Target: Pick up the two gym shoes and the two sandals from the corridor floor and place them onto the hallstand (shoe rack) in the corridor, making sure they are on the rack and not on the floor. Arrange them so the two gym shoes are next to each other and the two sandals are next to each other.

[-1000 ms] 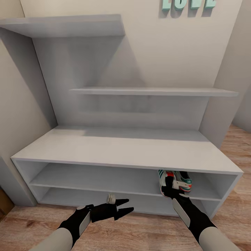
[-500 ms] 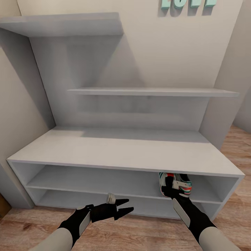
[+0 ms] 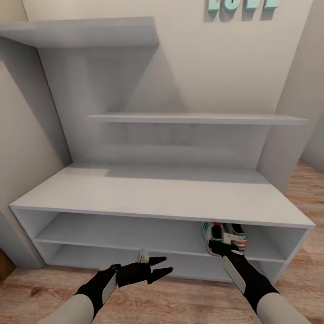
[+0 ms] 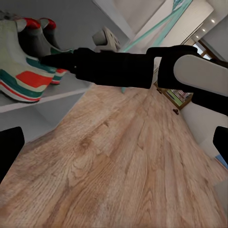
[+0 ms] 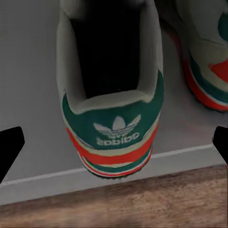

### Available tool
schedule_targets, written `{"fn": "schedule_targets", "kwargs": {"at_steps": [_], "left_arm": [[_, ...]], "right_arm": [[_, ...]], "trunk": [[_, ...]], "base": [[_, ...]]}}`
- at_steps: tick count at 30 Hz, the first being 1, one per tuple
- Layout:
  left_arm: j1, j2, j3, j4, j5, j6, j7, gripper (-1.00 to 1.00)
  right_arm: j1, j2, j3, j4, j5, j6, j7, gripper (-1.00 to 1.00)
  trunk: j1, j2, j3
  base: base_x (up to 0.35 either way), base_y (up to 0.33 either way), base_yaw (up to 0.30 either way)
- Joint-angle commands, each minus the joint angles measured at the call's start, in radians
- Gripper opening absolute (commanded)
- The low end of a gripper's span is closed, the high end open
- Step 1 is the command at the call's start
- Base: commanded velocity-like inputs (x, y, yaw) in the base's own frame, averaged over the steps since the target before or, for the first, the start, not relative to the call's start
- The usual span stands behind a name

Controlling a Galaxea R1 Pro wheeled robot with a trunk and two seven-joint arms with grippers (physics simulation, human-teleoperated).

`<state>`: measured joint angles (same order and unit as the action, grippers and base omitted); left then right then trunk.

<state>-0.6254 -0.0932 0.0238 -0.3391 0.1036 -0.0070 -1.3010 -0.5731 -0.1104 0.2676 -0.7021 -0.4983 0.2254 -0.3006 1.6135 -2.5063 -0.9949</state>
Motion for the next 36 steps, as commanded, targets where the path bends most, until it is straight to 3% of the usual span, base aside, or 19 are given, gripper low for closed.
{"fn": "schedule_targets", "kwargs": {"at_steps": [1, 26, 36], "left_arm": [[-0.001, 0.0, 0.002, 0.0, 0.0, -0.001, -0.003, 1.0], [-0.001, 0.005, 0.006, -0.009, -0.001, -0.001, 0.0, 1.0], [-0.002, 0.007, 0.009, -0.139, 0.001, 0.001, 0.005, 1.0]], "right_arm": [[-0.001, -0.002, 0.007, -0.002, -0.008, 0.003, -0.009, 1.0], [0.0, -0.001, 0.01, -0.003, -0.008, 0.003, -0.007, 1.0], [0.002, 0.003, 0.014, -0.004, -0.008, 0.003, -0.005, 1.0]], "trunk": [[0.0, 0.0, -0.001], [0.0, 0.0, -0.001], [0.0, 0.0, -0.001]], "base": [[-0.2, 0.0, 0.0], [-0.325, 0.0, 0.0], [-0.344, 0.0, 0.0]]}}
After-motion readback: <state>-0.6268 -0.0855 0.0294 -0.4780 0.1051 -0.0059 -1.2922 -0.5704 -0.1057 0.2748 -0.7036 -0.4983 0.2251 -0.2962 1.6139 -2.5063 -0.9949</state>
